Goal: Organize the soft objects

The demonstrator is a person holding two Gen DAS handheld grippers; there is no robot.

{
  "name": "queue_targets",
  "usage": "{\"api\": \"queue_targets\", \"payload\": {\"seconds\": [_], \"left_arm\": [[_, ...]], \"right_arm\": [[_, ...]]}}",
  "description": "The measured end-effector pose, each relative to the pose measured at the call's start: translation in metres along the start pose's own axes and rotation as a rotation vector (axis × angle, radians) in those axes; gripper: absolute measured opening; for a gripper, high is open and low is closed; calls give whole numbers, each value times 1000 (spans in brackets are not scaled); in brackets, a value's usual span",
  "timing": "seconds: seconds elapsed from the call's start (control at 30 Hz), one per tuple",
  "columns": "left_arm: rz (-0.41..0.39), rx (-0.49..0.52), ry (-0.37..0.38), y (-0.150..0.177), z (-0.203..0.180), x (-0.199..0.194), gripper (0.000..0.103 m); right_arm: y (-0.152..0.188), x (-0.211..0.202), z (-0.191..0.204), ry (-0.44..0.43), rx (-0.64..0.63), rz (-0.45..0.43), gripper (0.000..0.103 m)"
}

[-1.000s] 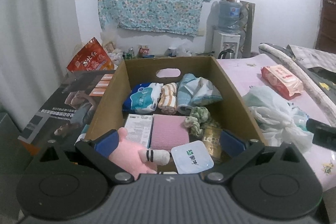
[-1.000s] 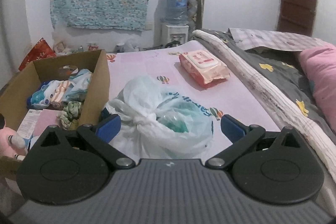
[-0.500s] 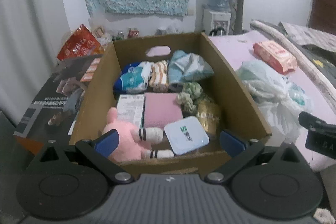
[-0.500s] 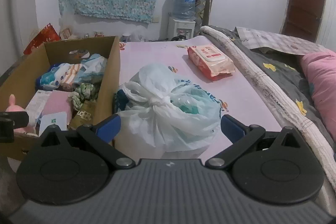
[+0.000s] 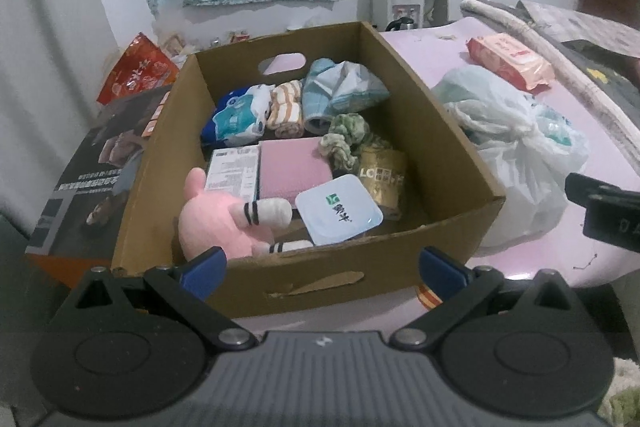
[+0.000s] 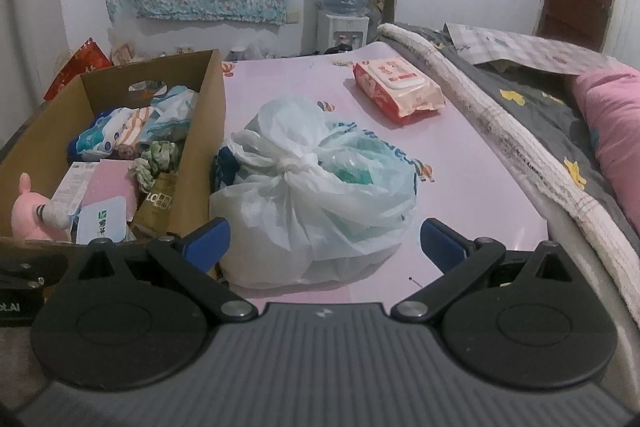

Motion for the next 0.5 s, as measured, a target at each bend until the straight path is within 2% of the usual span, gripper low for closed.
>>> {"api": "queue_targets", "payload": {"seconds": [0.2, 0.5], "left_arm": [[-25, -18, -102, 3, 6, -4, 103], [25, -72, -135, 9, 29, 1, 103]], "right_arm": [[-2, 6, 8, -62, -6, 25, 102], [-2, 13, 35, -146, -61, 66, 102]]}}
Point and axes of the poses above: each gripper's, at about its wrist camera, not at the fingertips, and x roughly the way its jaws point, z to its left, y to its underside, the point moved 2 cm from there along x, roughly the way its jaws point, and after that the axes turned 15 degrees about -x, right-handed, at the moved point
